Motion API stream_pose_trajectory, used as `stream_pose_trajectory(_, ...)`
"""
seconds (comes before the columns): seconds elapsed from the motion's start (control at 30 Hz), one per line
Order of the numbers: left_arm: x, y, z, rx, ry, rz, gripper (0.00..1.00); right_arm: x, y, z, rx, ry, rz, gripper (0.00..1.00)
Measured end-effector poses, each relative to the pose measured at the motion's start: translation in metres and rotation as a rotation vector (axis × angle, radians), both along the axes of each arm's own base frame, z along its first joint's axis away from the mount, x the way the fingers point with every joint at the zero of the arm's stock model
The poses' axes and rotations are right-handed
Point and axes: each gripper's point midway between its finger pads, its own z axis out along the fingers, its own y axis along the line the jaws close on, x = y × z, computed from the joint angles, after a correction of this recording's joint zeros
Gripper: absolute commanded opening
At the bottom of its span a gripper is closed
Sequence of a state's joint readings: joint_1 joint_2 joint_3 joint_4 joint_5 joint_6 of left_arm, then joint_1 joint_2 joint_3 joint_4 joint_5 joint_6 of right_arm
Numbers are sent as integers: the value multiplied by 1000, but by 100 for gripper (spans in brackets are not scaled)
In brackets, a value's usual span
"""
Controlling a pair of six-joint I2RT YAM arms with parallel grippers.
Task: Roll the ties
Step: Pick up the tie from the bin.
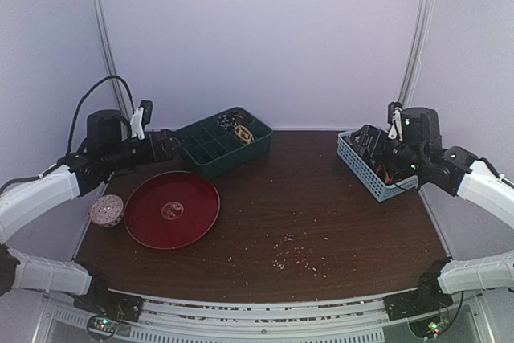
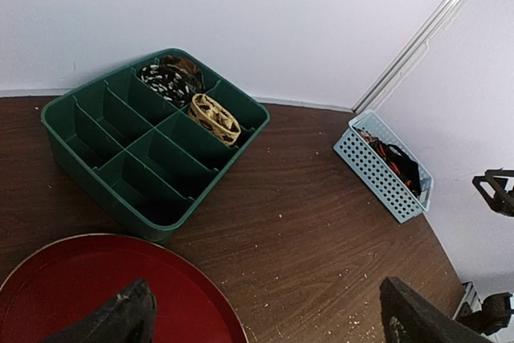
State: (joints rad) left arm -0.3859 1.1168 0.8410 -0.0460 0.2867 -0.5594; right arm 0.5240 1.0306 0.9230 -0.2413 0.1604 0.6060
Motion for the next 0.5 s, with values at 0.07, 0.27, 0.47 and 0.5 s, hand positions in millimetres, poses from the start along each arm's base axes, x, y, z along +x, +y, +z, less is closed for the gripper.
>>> stream_pose_trajectory(0.07, 0, 3, 3, 4, -13, 13, 98, 1, -2, 0, -4, -5, -10, 100)
stream_pose_trajectory(0.27, -2, 8, 10, 42, -60, 21, 97, 13, -20, -10, -79, -8, -131, 100)
stream_pose_trajectory(0.47, -10, 0, 4, 96, -78, -64, 91, 48, -42, -44, -245, 65, -249, 97)
stream_pose_trajectory(0.5, -12, -1, 4, 99, -83, -77, 91, 57, -49, -49, -278, 82, -270, 94)
